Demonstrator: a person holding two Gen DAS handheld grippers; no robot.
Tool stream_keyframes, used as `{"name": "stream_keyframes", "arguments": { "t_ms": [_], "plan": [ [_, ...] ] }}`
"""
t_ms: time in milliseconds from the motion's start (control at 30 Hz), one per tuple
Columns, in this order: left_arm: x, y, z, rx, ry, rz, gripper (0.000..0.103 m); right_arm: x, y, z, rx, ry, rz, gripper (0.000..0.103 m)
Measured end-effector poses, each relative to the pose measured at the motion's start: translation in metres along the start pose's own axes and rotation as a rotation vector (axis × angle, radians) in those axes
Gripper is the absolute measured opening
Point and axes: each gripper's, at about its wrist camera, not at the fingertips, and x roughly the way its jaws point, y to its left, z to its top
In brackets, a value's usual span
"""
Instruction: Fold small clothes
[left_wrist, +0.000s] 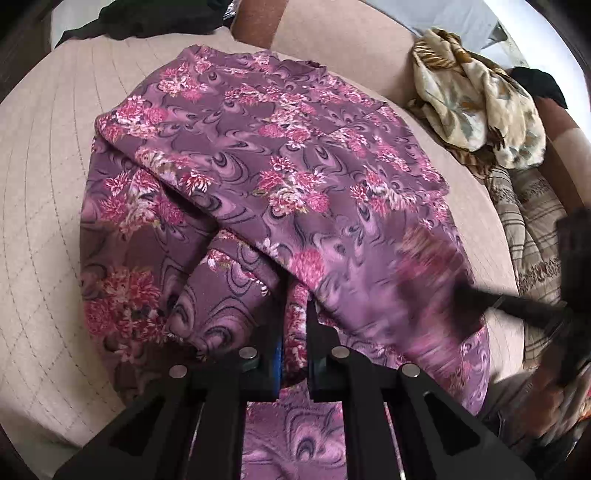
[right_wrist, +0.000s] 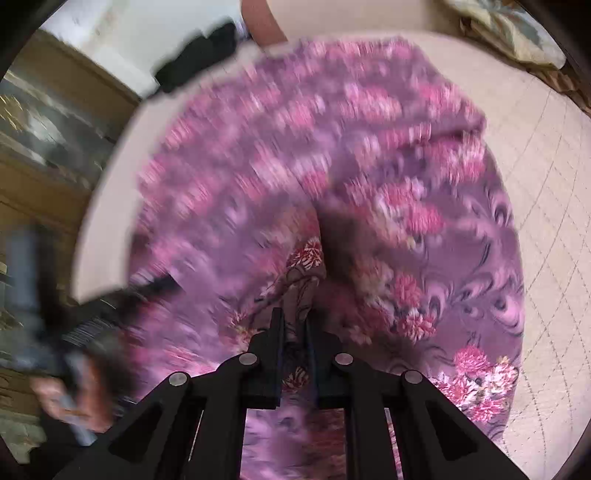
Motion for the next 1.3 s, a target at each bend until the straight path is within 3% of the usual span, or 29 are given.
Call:
{"name": "stream_keyframes", "arguments": {
  "t_ms": [100,200,233,300,333,367,467,567,733,800,867,900,933,1067,1167,1300],
  "plan": [
    [0.002,-0.002,-0.001,0.017,0.014,0.011,0.009,-0.04,0.005,0.021,0.057,-0.086,0.136,0.011],
    [0.006,-0.012,-0.005,0.085,0.048,0.033,0.009,-0.069,0.024,0.042,0.071,-0.142,0.212,0.011],
    [0.007,-0.014,-0.005,0.101,0.059,0.034,0.013,-0.072,0.033,0.05,0.068,-0.145,0.223,0.011],
    [0.003,-0.019,-0.009,0.139,0.077,-0.014,0.031,-0.071,0.05,0.062,0.05,-0.134,0.2,0.011],
    [0.002,-0.021,-0.012,0.153,0.092,-0.04,0.046,-0.065,0.055,0.067,0.056,-0.115,0.197,0.011],
    [-0.002,-0.027,-0.017,0.201,0.114,-0.082,0.05,-0.058,0.056,0.067,0.063,-0.094,0.194,0.011],
    [-0.015,-0.041,-0.028,0.315,0.114,-0.069,0.055,-0.05,0.047,0.055,0.096,-0.082,0.154,0.011],
    [-0.02,-0.029,-0.027,0.225,0.13,-0.148,0.055,-0.044,0.015,0.025,0.167,-0.064,0.088,0.012],
    [-0.034,0.01,-0.012,0.011,0.038,-0.1,0.055,-0.002,-0.031,-0.025,0.232,0.036,-0.03,0.016],
    [-0.044,0.027,-0.009,-0.08,-0.019,-0.1,0.055,0.01,-0.042,-0.032,0.256,0.029,-0.023,0.017],
    [-0.059,0.041,-0.011,-0.15,-0.074,-0.041,0.059,0.002,-0.037,-0.03,0.218,-0.017,-0.034,0.032],
    [-0.061,0.044,-0.011,-0.161,-0.081,-0.017,0.06,-0.007,-0.035,-0.028,0.205,-0.057,-0.037,0.061],
    [-0.067,0.044,-0.016,-0.172,-0.089,0.01,0.061,-0.017,-0.033,-0.028,0.194,-0.097,-0.028,0.083],
    [-0.092,0.05,-0.045,-0.229,-0.094,0.087,0.063,-0.046,-0.028,-0.027,0.18,-0.179,-0.011,0.084],
    [-0.104,0.047,-0.048,-0.295,-0.087,0.07,0.063,-0.064,-0.023,-0.025,0.156,-0.222,0.014,0.084],
    [-0.122,0.025,-0.05,-0.26,-0.126,0.106,0.063,-0.084,-0.022,-0.03,0.145,-0.256,0.072,0.084]
  ]
}}
